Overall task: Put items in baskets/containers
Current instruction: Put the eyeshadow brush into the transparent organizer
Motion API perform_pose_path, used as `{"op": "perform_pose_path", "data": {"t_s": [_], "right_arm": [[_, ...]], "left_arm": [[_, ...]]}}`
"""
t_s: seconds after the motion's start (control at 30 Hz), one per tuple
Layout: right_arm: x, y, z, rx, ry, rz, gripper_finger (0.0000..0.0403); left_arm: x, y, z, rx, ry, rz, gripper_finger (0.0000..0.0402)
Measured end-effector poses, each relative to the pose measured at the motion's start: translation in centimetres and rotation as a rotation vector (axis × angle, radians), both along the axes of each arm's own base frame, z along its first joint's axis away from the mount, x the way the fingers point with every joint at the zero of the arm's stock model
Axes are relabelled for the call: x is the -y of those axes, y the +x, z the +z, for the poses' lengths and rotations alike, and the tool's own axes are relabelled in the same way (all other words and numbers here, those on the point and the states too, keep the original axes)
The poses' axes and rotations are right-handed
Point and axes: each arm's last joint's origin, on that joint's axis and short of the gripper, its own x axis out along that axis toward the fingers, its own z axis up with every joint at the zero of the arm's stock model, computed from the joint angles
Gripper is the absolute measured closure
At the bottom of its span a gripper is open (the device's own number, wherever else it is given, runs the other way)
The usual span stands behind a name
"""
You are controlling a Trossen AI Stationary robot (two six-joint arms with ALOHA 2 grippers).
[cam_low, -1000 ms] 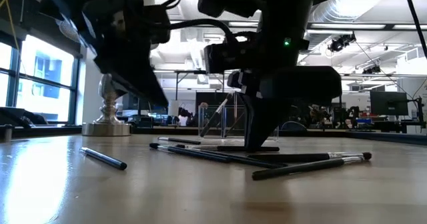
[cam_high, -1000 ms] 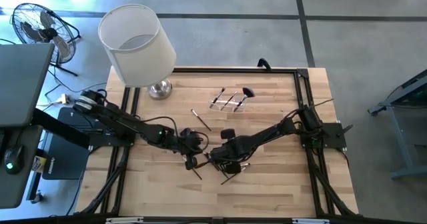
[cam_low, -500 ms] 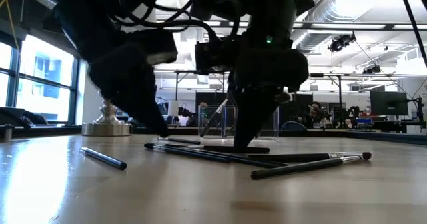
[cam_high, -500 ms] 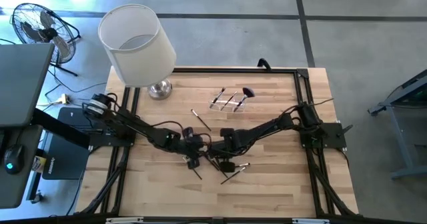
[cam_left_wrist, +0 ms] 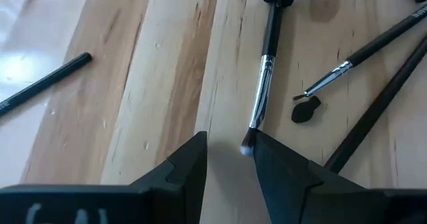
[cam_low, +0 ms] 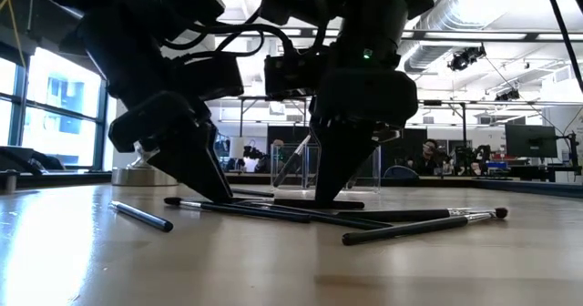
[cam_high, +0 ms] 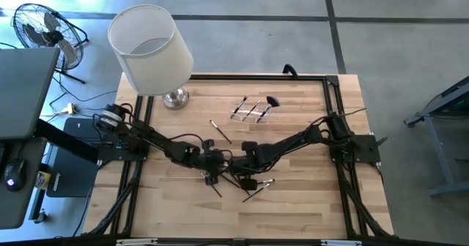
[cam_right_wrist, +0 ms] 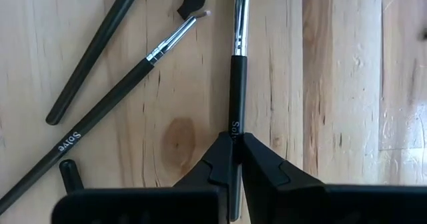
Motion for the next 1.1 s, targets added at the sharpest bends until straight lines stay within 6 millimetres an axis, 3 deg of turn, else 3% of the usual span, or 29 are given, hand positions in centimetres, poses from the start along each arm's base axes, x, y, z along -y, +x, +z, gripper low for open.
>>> {"op": "perform_pose_path", "data": {"t_s": [0.3, 0.47, 0.73, 1.1], "right_arm": [[0.1, 0.0, 0.2, 0.011, -0.009, -0.02, 0.0391], [0.6, 0.0, 1.4, 0.046, -0.03, -0.037, 0.0394], [1.4, 0.3, 1.8, 0.072, -0.024, -0.057, 0.0391], [1.5, 0.1, 2.7, 0.089, -0.021, -0.092, 0.0394]], "left_arm": [[-0.4, 0.1, 0.0, -0.024, 0.016, -0.11, 0.028], [-0.3, 0.1, -0.1, -0.034, 0.007, -0.123, 0.0284], [-0.6, -0.1, -0.3, -0.069, -0.012, -0.132, 0.0389], [-0.8, -0.5, -0.5, -0.131, -0.017, -0.079, 0.0399]]}}
